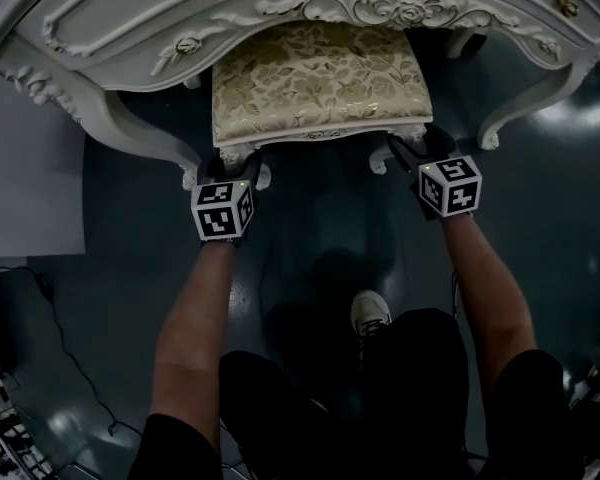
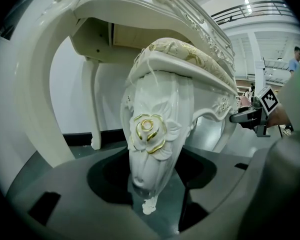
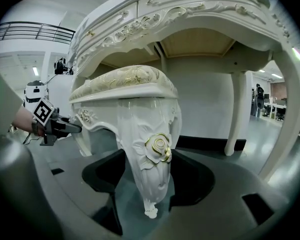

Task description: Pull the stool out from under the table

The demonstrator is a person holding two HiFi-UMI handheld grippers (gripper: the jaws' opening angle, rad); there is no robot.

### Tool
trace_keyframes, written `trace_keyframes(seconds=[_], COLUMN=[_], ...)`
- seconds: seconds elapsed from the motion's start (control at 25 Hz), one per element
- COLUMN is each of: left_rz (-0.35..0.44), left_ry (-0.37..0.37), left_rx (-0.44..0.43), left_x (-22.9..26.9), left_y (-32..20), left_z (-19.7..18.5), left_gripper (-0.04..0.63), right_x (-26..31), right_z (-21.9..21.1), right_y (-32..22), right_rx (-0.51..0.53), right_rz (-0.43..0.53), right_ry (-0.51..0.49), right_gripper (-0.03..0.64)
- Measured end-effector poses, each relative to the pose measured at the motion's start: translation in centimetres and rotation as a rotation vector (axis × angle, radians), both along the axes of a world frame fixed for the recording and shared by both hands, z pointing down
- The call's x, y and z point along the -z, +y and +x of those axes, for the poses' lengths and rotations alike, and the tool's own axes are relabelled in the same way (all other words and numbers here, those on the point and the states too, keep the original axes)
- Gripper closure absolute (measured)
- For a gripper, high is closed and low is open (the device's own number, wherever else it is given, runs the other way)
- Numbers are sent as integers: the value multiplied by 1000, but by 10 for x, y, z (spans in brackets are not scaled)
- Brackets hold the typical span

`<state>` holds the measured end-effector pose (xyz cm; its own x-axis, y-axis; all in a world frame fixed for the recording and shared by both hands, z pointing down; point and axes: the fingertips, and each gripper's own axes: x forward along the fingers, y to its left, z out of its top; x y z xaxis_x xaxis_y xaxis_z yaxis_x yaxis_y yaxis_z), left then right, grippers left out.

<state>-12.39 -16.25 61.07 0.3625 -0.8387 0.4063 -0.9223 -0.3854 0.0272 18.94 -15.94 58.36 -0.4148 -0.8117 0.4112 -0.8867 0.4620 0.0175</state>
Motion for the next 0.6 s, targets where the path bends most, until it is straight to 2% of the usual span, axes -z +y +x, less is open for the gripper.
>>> trace_keyframes(seconds=[0.24,0.6], left_rz=[-26,6], left_ry=[-1,6], left_rx=[-7,5], left_x=[-2,1], left_y=[-1,1], left_z=[0,0], left_gripper=[331,331], right_x=[-1,-2], right_z=[1,1], right_y=[0,0], right_rx=[-15,-19], right_rz=[-28,-10], right_ry=[11,8], right_gripper=[324,324])
